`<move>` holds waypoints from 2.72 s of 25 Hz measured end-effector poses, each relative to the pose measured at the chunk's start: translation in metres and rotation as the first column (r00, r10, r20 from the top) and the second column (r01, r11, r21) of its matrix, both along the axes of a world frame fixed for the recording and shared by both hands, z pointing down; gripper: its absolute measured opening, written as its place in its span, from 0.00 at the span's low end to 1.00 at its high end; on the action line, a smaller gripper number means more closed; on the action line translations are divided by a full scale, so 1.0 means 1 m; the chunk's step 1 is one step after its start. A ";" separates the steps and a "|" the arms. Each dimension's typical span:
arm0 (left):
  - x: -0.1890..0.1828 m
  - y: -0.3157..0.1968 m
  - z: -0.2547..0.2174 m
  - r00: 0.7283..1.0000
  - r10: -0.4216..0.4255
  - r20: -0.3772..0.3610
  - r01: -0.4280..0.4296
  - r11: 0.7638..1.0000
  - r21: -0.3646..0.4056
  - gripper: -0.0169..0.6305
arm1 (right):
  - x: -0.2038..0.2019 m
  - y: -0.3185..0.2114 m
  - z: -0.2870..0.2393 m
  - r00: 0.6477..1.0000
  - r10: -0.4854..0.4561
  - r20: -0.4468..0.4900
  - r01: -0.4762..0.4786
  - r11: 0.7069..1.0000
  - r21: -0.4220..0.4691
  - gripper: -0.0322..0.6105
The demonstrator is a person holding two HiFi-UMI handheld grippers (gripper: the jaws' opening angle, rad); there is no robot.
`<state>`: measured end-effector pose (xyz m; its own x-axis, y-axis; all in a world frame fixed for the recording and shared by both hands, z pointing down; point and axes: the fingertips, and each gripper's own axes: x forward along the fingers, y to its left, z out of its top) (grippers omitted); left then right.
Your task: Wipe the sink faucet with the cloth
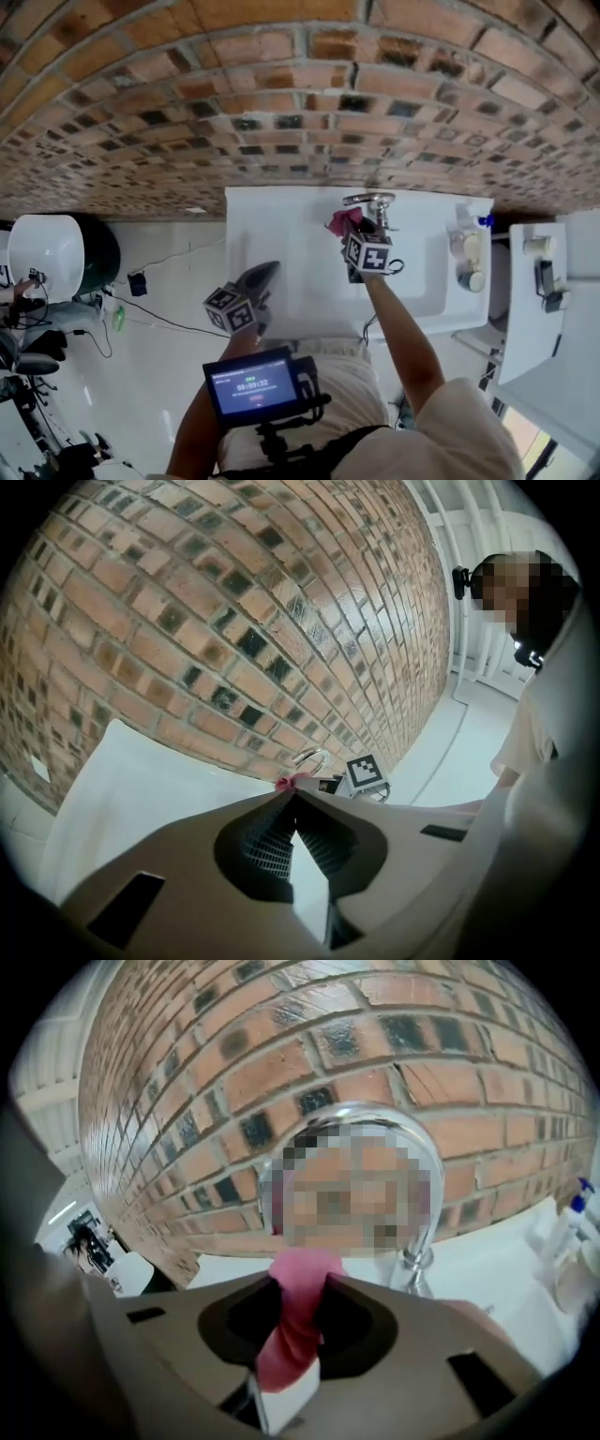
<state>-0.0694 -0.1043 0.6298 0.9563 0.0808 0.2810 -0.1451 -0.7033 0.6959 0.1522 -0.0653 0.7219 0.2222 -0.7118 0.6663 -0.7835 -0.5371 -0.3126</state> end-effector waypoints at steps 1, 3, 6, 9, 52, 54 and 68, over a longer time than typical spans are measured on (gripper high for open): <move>0.003 0.000 -0.001 1.000 0.011 0.004 -0.011 1.000 0.006 0.04 | 0.003 -0.005 0.002 0.999 -0.016 -0.036 0.015 1.000 -0.016 0.22; 0.007 0.001 -0.002 1.000 0.026 0.011 -0.027 0.999 0.018 0.04 | 0.007 -0.016 0.003 0.989 -0.073 -0.130 0.067 0.996 -0.054 0.22; 0.013 0.007 -0.003 0.999 0.041 0.016 -0.041 0.999 0.022 0.04 | 0.014 -0.026 0.000 0.947 -0.163 -0.277 0.133 0.983 -0.124 0.22; 0.016 0.011 -0.005 0.999 0.049 0.020 -0.050 0.998 0.024 0.04 | 0.018 -0.023 -0.009 0.923 -0.184 -0.339 0.144 0.980 -0.138 0.22; 0.002 0.032 -0.003 0.986 -0.165 -0.022 0.166 0.985 0.039 0.04 | 0.099 0.058 0.031 0.623 0.527 0.578 -0.640 0.769 -0.011 0.22; -0.002 0.038 -0.007 0.981 -0.189 -0.033 0.191 0.981 0.037 0.04 | 0.077 0.066 -0.007 0.684 0.472 0.556 -0.579 0.815 0.021 0.22; -0.061 0.063 -0.044 0.934 -0.344 -0.096 0.355 0.925 0.137 0.04 | 0.003 0.154 -0.202 0.993 -0.112 0.045 0.085 0.910 0.407 0.22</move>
